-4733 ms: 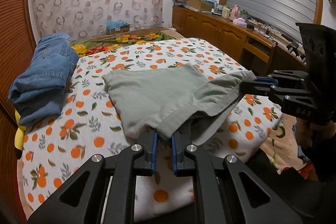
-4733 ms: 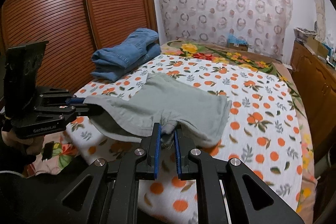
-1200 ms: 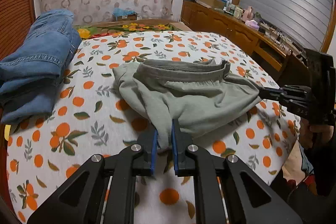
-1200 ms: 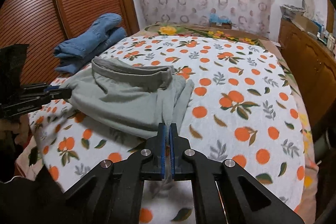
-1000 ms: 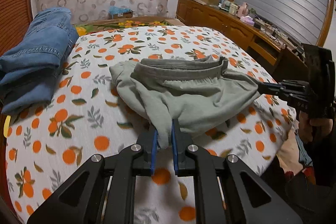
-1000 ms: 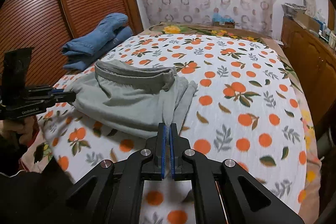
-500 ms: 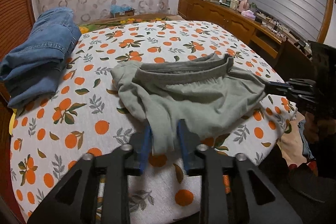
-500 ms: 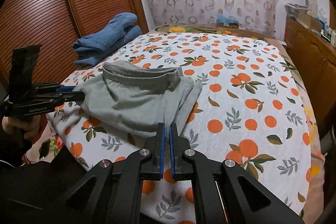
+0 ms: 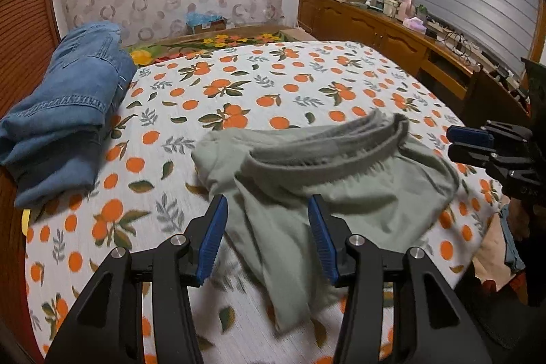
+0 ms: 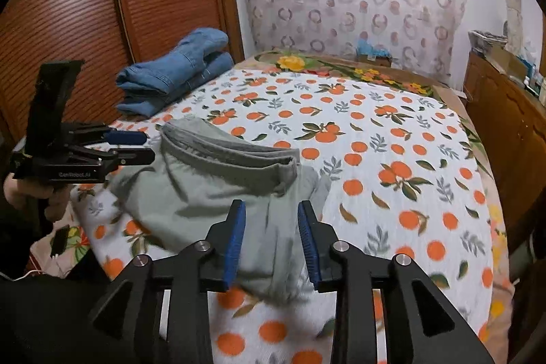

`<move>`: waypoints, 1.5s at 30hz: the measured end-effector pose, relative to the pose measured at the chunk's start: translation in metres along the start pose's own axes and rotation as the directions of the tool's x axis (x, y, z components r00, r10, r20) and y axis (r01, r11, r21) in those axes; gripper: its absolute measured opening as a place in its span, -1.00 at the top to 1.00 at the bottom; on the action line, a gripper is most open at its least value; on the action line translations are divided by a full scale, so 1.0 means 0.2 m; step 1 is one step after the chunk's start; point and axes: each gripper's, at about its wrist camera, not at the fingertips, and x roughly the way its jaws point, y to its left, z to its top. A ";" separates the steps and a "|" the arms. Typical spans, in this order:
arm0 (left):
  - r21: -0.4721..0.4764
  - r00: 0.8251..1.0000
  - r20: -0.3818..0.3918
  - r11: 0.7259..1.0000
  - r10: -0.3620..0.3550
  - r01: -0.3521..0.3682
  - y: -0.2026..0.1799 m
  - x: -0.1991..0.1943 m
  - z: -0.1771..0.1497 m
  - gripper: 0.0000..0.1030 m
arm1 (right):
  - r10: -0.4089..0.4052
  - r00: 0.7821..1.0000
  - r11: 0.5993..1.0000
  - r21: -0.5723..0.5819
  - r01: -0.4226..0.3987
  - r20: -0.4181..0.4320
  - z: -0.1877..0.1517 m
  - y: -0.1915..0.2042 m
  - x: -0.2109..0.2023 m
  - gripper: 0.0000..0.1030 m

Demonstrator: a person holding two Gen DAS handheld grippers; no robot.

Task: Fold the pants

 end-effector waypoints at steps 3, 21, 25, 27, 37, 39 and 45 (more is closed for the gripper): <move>-0.001 1.000 -0.021 1.000 0.009 -0.009 0.02 0.06 0.03 0.03 | -0.012 0.999 1.000 -0.016 0.012 -0.029 0.05 -0.02 0.10 0.35; 0.021 1.000 -0.007 0.999 -0.029 0.029 0.02 0.12 0.08 0.28 | 0.018 0.994 0.994 -0.107 -0.029 -0.104 0.22 -0.02 0.32 0.82; 0.028 0.999 0.007 0.999 -0.032 0.032 0.02 0.11 0.10 0.65 | 0.022 0.997 0.993 -0.118 -0.031 -0.071 0.23 -0.02 0.30 0.87; 0.014 0.999 0.030 0.999 -0.036 0.035 0.03 0.09 0.12 0.72 | 0.001 0.999 0.993 -0.114 -0.006 -0.040 0.24 -0.02 0.27 0.87; -0.024 1.000 0.008 1.000 0.003 -0.003 0.05 0.15 0.15 0.73 | -0.063 0.995 0.997 -0.038 0.060 -0.082 0.22 -0.05 0.39 0.87; -0.030 1.000 -0.009 1.000 0.009 -0.009 0.06 0.17 0.14 0.67 | -0.063 0.994 0.998 -0.028 0.060 -0.094 0.22 -0.04 0.41 0.87; -0.039 1.000 -0.018 0.999 0.025 -0.025 0.08 0.17 0.14 0.36 | -0.069 0.992 0.998 -0.022 0.067 -0.108 0.24 -0.04 0.45 0.87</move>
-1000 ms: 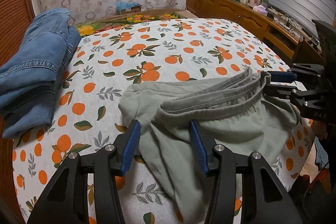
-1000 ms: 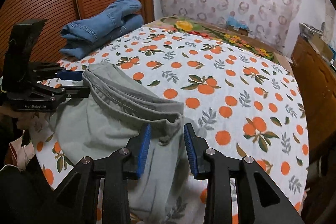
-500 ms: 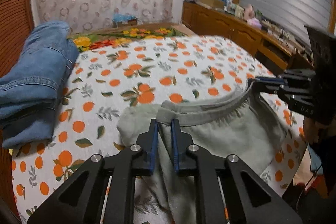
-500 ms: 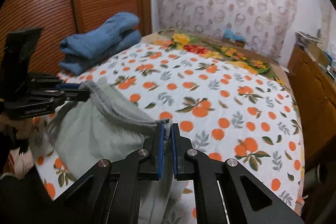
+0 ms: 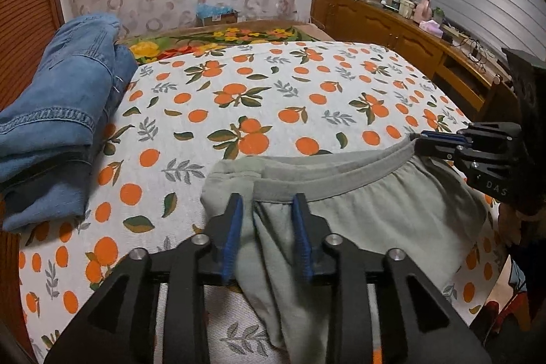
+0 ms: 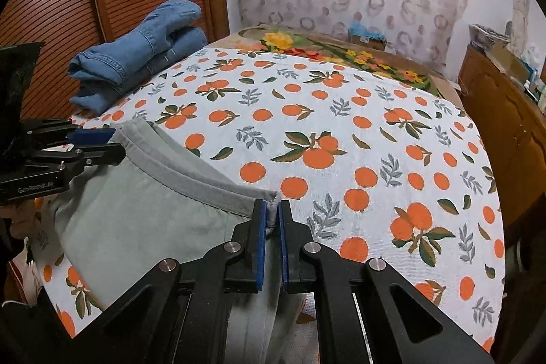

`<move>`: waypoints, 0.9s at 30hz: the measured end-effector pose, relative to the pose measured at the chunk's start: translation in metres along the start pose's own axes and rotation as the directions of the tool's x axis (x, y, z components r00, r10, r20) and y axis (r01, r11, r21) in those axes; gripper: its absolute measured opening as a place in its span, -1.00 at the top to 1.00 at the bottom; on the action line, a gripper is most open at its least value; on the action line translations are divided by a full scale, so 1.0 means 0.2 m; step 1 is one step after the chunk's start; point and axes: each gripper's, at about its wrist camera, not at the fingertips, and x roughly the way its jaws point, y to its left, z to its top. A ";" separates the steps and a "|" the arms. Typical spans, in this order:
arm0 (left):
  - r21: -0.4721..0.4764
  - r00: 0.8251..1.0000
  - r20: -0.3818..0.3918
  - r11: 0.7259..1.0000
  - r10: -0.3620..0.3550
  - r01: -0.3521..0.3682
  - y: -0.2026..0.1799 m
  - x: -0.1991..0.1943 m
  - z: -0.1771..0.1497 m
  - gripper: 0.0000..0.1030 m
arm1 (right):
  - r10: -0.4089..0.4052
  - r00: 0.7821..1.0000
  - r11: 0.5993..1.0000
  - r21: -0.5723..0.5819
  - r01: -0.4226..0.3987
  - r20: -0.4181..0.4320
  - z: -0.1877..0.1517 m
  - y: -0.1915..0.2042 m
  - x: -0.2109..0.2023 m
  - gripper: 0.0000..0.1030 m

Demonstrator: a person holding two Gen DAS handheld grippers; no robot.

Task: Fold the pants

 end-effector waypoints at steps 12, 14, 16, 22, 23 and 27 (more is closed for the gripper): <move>0.012 0.999 0.033 1.000 0.017 -0.017 -0.02 -0.06 -0.04 -0.39 | 0.013 0.999 0.998 0.055 -0.014 0.034 -0.01 -0.04 -0.09 0.68; 0.011 0.999 0.030 1.000 0.025 -0.025 -0.01 -0.06 -0.05 -0.39 | 0.002 0.999 0.998 0.059 -0.005 0.043 -0.03 -0.04 -0.13 0.54; 0.008 1.000 0.022 1.000 0.022 -0.022 -0.01 -0.05 -0.06 -0.39 | 0.013 0.999 0.998 0.062 -0.016 0.052 -0.05 -0.03 -0.16 0.47; 0.009 1.000 0.003 0.999 0.031 -0.031 -0.01 -0.02 -0.07 -0.39 | -0.001 0.999 0.998 0.062 -0.001 0.034 -0.13 -0.01 -0.20 0.16; 0.009 1.000 0.001 0.999 0.032 -0.032 -0.01 -0.02 -0.07 -0.39 | -0.013 1.000 0.998 0.065 0.011 0.022 -0.14 -0.02 -0.20 0.16; 0.009 0.999 -0.012 0.999 0.034 -0.034 -0.01 0.01 -0.08 -0.39 | -0.021 1.000 0.997 0.075 0.021 0.003 -0.18 -0.04 -0.21 0.15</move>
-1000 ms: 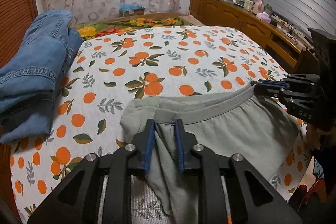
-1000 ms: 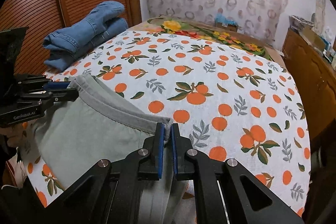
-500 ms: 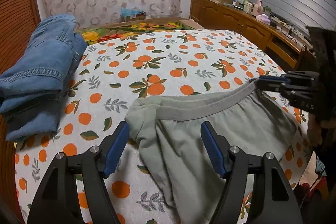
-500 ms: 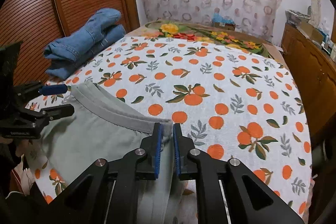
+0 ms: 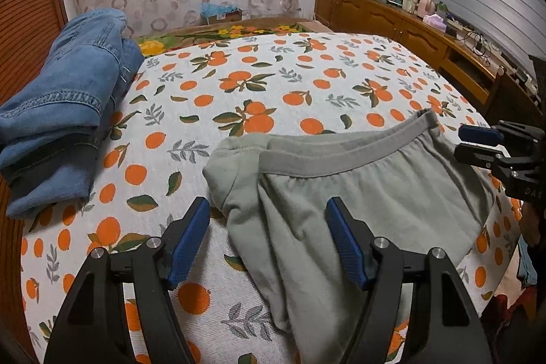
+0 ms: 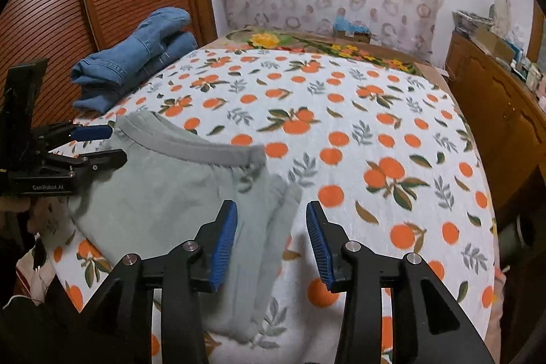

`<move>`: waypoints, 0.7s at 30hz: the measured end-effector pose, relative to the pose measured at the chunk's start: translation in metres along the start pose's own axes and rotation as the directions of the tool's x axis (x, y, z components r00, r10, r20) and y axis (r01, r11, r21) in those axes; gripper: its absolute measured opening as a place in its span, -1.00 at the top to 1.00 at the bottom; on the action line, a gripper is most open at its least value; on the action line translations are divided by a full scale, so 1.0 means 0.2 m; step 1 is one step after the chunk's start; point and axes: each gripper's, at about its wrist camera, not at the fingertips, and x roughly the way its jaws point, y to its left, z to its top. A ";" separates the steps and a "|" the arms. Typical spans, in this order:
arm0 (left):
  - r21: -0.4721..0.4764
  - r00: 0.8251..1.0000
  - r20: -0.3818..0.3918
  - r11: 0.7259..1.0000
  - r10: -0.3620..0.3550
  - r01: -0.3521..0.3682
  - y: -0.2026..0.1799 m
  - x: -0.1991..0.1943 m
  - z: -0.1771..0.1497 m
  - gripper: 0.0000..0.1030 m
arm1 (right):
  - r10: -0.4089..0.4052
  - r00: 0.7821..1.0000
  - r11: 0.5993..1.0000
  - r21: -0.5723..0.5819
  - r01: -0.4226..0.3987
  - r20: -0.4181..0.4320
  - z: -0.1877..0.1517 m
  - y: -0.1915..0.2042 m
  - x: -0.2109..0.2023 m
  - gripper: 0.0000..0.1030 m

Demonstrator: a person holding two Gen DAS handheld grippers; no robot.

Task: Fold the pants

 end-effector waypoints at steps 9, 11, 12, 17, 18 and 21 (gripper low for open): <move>-0.013 1.000 -0.009 1.000 -0.013 0.013 0.01 0.03 -0.01 -0.39 | 0.006 1.000 1.000 0.024 -0.006 -0.007 -0.02 -0.02 -0.04 0.12; -0.016 1.000 -0.007 1.000 -0.017 0.017 0.01 0.03 -0.02 -0.39 | 0.014 1.000 0.999 0.029 -0.014 -0.003 -0.02 -0.02 -0.05 0.10; -0.019 1.000 -0.004 1.000 -0.021 0.021 0.02 0.03 -0.02 -0.40 | 0.017 1.000 0.999 0.034 -0.017 -0.002 -0.02 -0.02 -0.06 0.03; -0.023 1.000 0.002 0.999 -0.022 0.022 0.02 0.04 -0.02 -0.43 | 0.033 0.999 0.998 0.052 -0.033 -0.005 -0.03 -0.02 -0.06 -0.12; -0.023 1.000 0.003 0.999 -0.022 0.022 0.02 0.04 -0.02 -0.43 | 0.038 0.999 0.998 0.057 -0.037 -0.010 -0.03 -0.03 -0.05 -0.12; -0.024 1.000 0.005 0.999 -0.023 0.023 0.02 0.04 -0.02 -0.44 | 0.042 0.999 0.996 0.077 -0.040 -0.023 -0.02 -0.03 -0.01 -0.12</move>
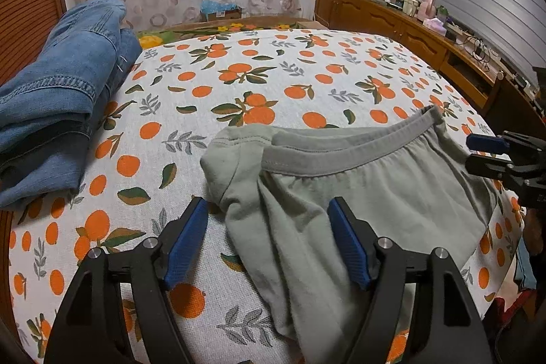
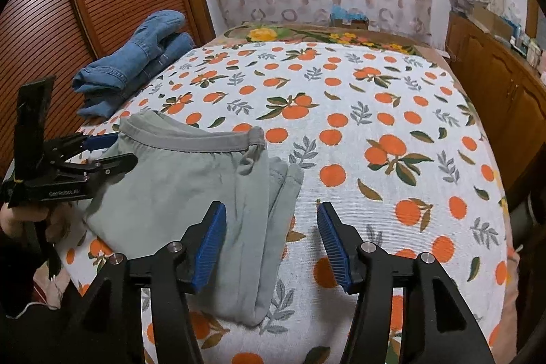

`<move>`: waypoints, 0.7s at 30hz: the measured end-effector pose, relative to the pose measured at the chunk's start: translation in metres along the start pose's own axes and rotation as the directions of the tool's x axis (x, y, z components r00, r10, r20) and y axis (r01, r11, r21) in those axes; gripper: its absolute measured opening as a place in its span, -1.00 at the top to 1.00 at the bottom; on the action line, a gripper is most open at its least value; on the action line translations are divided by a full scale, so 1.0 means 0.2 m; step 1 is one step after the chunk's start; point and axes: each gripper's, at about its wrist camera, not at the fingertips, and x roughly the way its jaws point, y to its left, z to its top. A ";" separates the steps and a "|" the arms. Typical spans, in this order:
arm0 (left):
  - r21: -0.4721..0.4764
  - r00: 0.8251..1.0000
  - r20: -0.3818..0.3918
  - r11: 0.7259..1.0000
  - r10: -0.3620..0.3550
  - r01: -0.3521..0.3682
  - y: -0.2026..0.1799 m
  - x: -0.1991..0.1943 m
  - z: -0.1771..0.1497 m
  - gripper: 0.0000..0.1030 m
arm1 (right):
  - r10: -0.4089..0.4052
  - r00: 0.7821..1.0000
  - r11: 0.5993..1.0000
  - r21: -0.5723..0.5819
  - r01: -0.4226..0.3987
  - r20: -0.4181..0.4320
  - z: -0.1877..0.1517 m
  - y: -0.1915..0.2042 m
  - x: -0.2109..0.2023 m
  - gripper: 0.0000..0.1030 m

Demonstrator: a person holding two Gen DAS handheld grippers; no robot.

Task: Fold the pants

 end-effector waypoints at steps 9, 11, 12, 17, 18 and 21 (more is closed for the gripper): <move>0.000 1.000 0.000 1.000 0.000 0.000 0.00 0.00 0.00 -0.44 | 0.008 1.000 1.000 0.019 -0.007 -0.022 0.06 0.01 0.11 -0.12; 0.000 1.000 0.000 1.000 0.000 0.000 0.00 0.00 0.00 -0.44 | 0.006 1.000 1.000 0.009 -0.006 -0.025 0.07 0.03 0.12 -0.12; 0.000 1.000 0.000 1.000 0.000 0.000 0.00 0.00 0.00 -0.44 | 0.008 1.000 1.000 0.006 -0.008 -0.028 0.08 0.03 0.13 -0.12; 0.000 1.000 0.000 1.000 0.000 0.000 0.00 0.00 0.00 -0.44 | 0.009 0.999 1.000 -0.021 -0.009 -0.034 0.09 0.07 0.16 0.03; 0.000 1.000 0.000 1.000 0.000 0.000 0.00 0.00 0.00 -0.44 | 0.006 0.999 1.000 -0.027 -0.007 -0.034 0.10 0.08 0.16 0.08; -0.001 1.000 0.000 1.000 -0.001 0.001 0.00 0.00 0.00 -0.44 | 0.007 0.999 0.999 -0.033 -0.008 -0.031 0.10 0.08 0.17 0.16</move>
